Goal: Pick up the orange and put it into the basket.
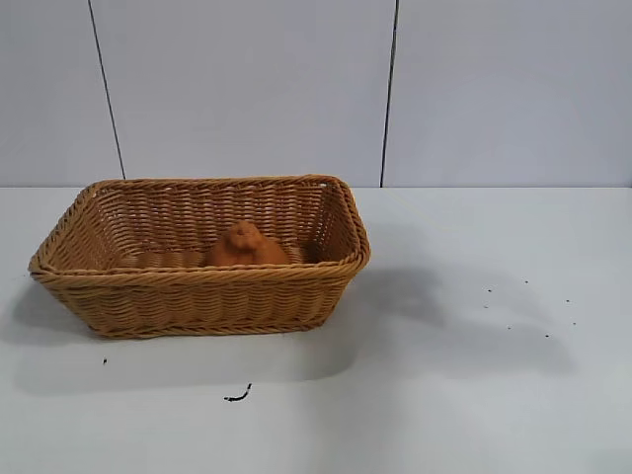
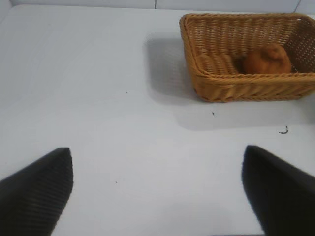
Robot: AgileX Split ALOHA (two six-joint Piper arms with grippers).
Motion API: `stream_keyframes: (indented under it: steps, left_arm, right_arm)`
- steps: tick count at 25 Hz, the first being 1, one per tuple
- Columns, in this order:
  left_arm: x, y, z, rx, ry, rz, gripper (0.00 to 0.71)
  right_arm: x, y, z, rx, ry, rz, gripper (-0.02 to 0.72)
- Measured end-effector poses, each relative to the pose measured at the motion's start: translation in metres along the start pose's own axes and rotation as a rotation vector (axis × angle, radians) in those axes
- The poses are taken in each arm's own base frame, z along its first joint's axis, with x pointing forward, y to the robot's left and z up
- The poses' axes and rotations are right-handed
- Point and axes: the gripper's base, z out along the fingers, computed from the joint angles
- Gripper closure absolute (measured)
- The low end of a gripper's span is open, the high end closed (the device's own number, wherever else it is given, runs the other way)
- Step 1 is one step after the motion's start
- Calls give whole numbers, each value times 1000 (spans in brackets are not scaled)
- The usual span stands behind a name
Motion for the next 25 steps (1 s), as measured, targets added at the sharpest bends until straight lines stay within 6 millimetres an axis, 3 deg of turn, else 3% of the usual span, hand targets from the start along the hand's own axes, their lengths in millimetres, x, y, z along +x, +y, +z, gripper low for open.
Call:
stream_keyframes:
  steps: [7, 10, 20, 25]
  left_arm:
    - [0, 0, 0, 0, 0, 0, 44]
    - [0, 0, 0, 0, 0, 0, 44]
    - [0, 0, 0, 0, -1, 0, 44]
    - [0, 0, 0, 0, -1, 0, 44]
  right_arm:
    - [73, 0, -2, -13, -332, -22, 31]
    - [92, 0, -13, -17, -480, -28, 31]
    - [139, -1, -36, -21, -826, -18, 31]
    - [142, -2, -37, -20, -841, -18, 31]
